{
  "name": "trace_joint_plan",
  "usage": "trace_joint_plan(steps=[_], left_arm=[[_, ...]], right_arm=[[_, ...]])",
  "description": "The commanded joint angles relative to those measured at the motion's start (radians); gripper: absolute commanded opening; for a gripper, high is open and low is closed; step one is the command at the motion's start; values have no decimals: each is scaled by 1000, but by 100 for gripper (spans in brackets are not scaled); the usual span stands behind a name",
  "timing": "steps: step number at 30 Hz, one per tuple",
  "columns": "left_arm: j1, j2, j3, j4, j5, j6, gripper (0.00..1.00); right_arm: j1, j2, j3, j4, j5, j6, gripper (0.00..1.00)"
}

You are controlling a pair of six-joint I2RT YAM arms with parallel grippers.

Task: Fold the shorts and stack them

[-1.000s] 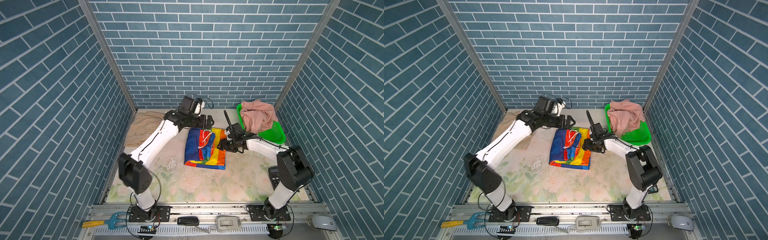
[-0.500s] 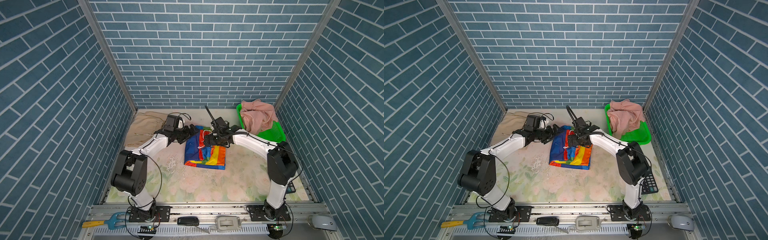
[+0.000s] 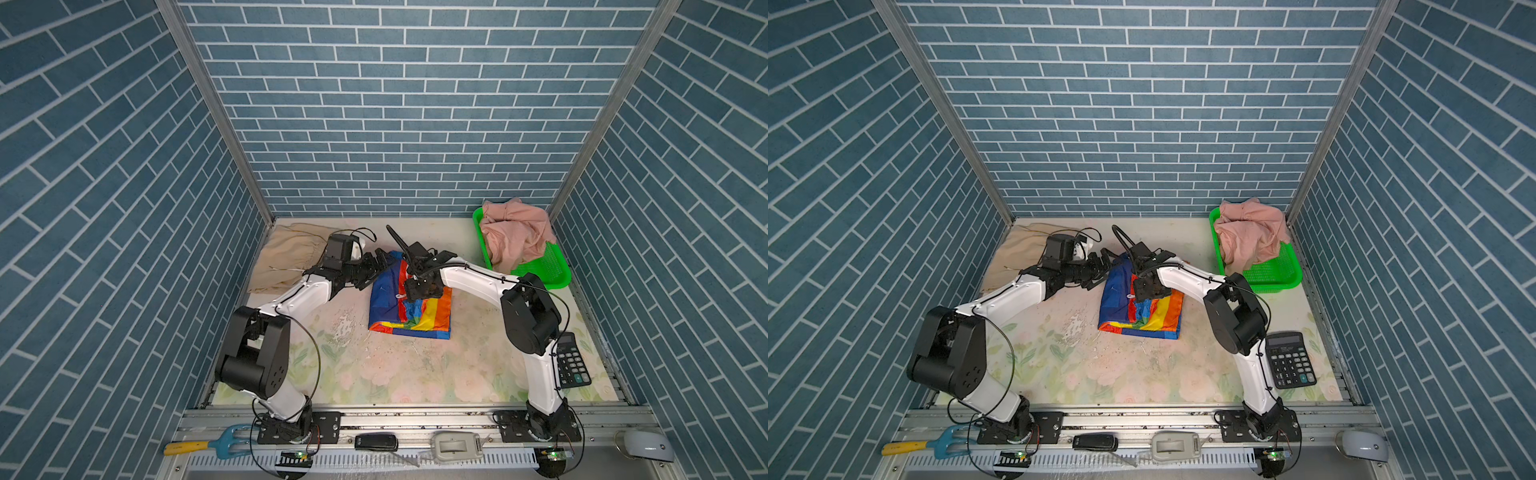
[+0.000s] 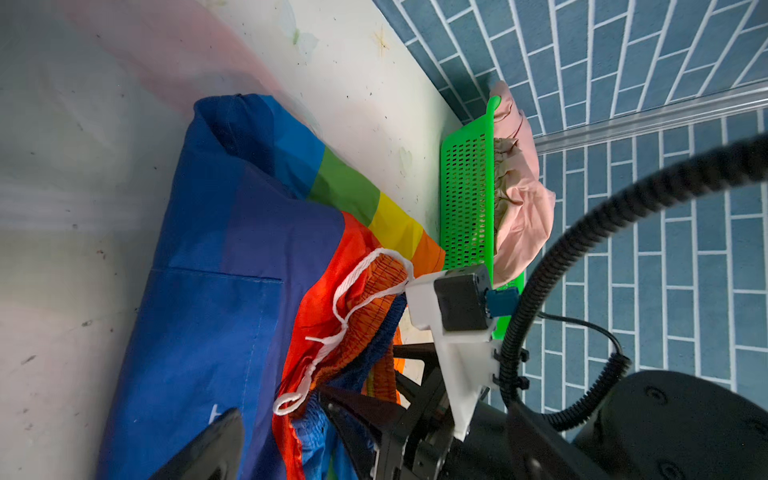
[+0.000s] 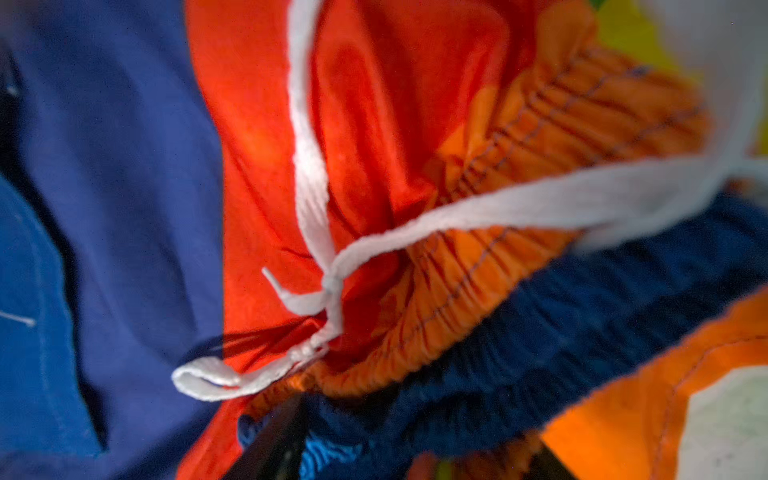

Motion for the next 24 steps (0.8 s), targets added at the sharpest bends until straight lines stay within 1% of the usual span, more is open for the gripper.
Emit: trace_joint_plan(steps=[1, 5, 8, 13, 16, 19, 21, 24], left_arm=[[-3, 7, -41, 73, 16, -53, 100], [-25, 29, -62, 127, 15, -95, 100], [-55, 56, -62, 158, 7, -118, 100], [-110, 113, -50, 182, -17, -127, 100], [-122, 146, -59, 196, -23, -129, 100], [-128, 159, -83, 225, -29, -137, 100], [-133, 168, -95, 247, -28, -145, 100], [-115, 153, -126, 363, -2, -209, 100]], right_arm=[[-7, -79, -45, -18, 44, -14, 59], [-30, -139, -130, 19, 38, -7, 57], [-52, -184, -211, 77, 8, 8, 56], [-93, -249, -338, 158, -29, 35, 54], [-115, -250, -382, 168, -26, 34, 54], [-122, -264, -385, 152, -18, 26, 54], [-120, -284, -361, 141, -15, 25, 57], [-103, -306, -303, 124, -12, 32, 67]])
